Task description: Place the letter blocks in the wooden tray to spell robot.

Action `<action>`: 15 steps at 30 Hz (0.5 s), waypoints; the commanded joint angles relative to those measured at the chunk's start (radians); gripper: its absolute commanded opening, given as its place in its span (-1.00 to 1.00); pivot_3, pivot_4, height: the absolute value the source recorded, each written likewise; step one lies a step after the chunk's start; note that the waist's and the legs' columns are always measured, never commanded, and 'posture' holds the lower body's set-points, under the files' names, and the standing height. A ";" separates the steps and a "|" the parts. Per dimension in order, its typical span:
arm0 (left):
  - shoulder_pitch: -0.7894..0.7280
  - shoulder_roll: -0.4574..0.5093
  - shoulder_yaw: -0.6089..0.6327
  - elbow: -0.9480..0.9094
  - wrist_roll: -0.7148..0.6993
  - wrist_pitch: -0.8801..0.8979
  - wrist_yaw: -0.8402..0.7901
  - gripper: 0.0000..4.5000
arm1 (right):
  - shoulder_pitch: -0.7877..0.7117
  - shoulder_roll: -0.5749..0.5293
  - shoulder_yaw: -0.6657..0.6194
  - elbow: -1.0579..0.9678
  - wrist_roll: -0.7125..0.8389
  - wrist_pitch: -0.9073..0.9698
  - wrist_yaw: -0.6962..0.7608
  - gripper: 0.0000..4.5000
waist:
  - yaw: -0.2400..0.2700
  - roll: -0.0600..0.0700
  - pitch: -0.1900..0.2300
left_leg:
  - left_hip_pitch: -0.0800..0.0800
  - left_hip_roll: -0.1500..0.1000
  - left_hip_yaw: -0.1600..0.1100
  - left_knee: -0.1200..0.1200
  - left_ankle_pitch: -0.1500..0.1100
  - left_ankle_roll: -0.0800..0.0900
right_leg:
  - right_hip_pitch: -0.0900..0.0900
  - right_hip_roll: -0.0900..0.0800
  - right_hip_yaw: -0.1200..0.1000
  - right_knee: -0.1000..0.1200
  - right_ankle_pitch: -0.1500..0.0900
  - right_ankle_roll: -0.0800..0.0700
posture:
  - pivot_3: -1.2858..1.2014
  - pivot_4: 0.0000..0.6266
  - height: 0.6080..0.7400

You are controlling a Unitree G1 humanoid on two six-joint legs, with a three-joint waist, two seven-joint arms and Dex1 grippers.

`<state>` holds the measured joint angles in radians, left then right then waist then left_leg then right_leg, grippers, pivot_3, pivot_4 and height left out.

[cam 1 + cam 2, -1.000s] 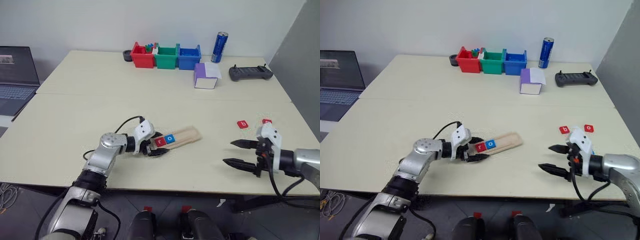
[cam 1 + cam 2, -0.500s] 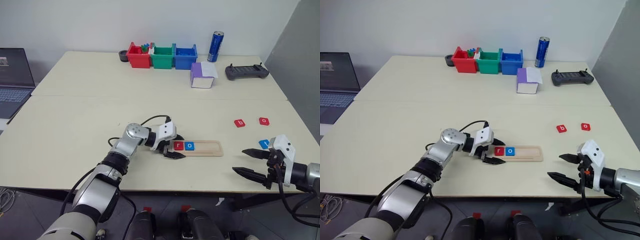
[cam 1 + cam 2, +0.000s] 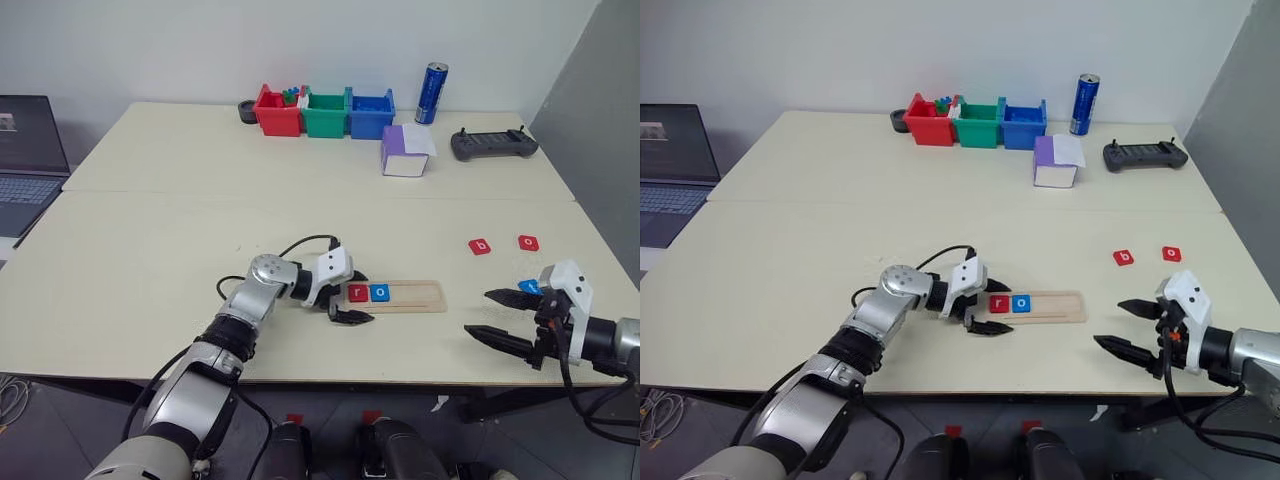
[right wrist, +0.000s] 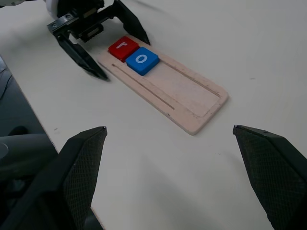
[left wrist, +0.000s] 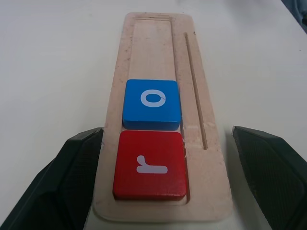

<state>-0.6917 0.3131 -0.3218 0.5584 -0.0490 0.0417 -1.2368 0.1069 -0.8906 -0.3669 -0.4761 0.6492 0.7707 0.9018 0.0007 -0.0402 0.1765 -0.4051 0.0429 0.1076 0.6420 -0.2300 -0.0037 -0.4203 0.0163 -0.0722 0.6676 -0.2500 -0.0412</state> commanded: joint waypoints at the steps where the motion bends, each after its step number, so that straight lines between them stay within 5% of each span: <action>1: 0.032 0.050 0.038 -0.130 -0.047 0.014 -0.035 0.98 | -0.013 -0.026 -0.109 -0.005 0.027 0.008 -0.014 1.00 | -0.001 0.000 0.000 | 0.000 0.000 0.000 0.000 0.000 0.000 | 0.000 0.000 0.000 0.000 0.000 0.000 | 0.03 -0.52 1.00; 4: 0.046 0.112 0.095 -0.221 -0.103 0.050 -0.051 0.98 | -0.079 -0.035 -0.183 0.039 0.051 0.041 -0.061 1.00 | -0.002 0.000 0.000 | -0.001 0.001 0.000 0.000 0.000 0.000 | -0.001 0.000 0.000 -0.001 0.000 0.000 | 0.03 -0.52 1.00; 12: 0.141 0.329 0.237 -0.437 -0.244 0.146 -0.131 0.98 | -0.527 0.033 0.181 0.467 -0.200 0.047 -0.242 1.00 | -0.015 0.001 0.000 | 0.003 0.001 0.004 -0.002 0.000 0.000 | 0.000 0.000 0.003 0.000 0.001 0.001 | 0.03 -0.52 1.00; 15: 0.182 0.402 0.291 -0.515 -0.284 0.182 -0.134 0.98 | -0.663 0.059 0.215 0.604 -0.220 0.110 -0.267 1.00 | -0.014 0.002 0.001 | 0.002 0.001 0.005 -0.002 0.000 0.000 | -0.002 0.000 0.004 0.001 0.000 0.000 | 0.03 -0.52 1.00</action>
<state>-0.5072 0.6860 -0.0878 0.1091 -0.2932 0.2084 -1.3663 -0.5023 -0.8219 -0.1307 0.0951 0.4406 0.8518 0.6506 -0.0130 -0.0382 0.1772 -0.4039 0.0441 0.1125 0.6397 -0.2296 -0.0043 -0.4226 0.0164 -0.0678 0.6689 -0.2500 -0.0416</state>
